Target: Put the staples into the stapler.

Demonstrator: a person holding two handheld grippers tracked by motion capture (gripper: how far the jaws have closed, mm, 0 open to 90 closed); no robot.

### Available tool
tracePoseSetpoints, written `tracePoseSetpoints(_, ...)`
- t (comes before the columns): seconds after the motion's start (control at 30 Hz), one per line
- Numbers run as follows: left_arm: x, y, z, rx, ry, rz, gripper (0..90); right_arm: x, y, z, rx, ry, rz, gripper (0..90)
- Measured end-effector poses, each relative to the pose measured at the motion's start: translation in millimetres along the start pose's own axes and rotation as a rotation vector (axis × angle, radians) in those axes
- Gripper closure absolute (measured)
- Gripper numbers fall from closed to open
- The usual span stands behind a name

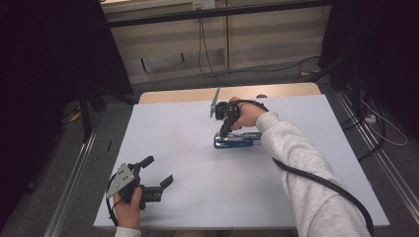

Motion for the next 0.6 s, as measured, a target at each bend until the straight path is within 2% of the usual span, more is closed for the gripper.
tracePoseSetpoints(0.03,-0.6,-0.4,-1.5,0.003,0.019,-0.007,2.2,0.0,-0.4,0.1,0.001,-0.001,0.002,78.2)
tracePoseSetpoints(0.17,0.0,0.0,0.1,0.000,-0.001,0.000,2.1,-1.5,-1.5,0.4,-0.001,0.006,0.000,78.2)
tracePoseSetpoints(0.3,0.0,0.1,0.0,0.000,0.001,0.000,2.2,-0.8,-2.5,1.0,0.000,0.001,0.013,78.2)
tracePoseSetpoints(0.4,0.4,-0.2,-1.1,0.006,0.010,0.002,2.2,-1.9,-3.4,0.5,0.001,0.011,0.004,78.0)
tracePoseSetpoints(0.47,0.5,-0.5,-1.5,0.006,0.013,0.002,2.2,-0.9,-3.3,1.0,0.003,-0.001,0.013,77.7)
tracePoseSetpoints(0.6,0.8,-0.7,-1.5,0.008,0.013,0.005,2.1,-1.5,-4.3,0.3,0.013,-0.010,0.007,68.1)
Point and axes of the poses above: each handheld gripper's, and its own axes: y roughly backward along the jaws, x roughly out of its underside, z roughly to its left, the point moved 9 cm from there along -y, roughly forward along the jaws, and after that the axes turned 6 degrees about -x, right-handed, at the moved point
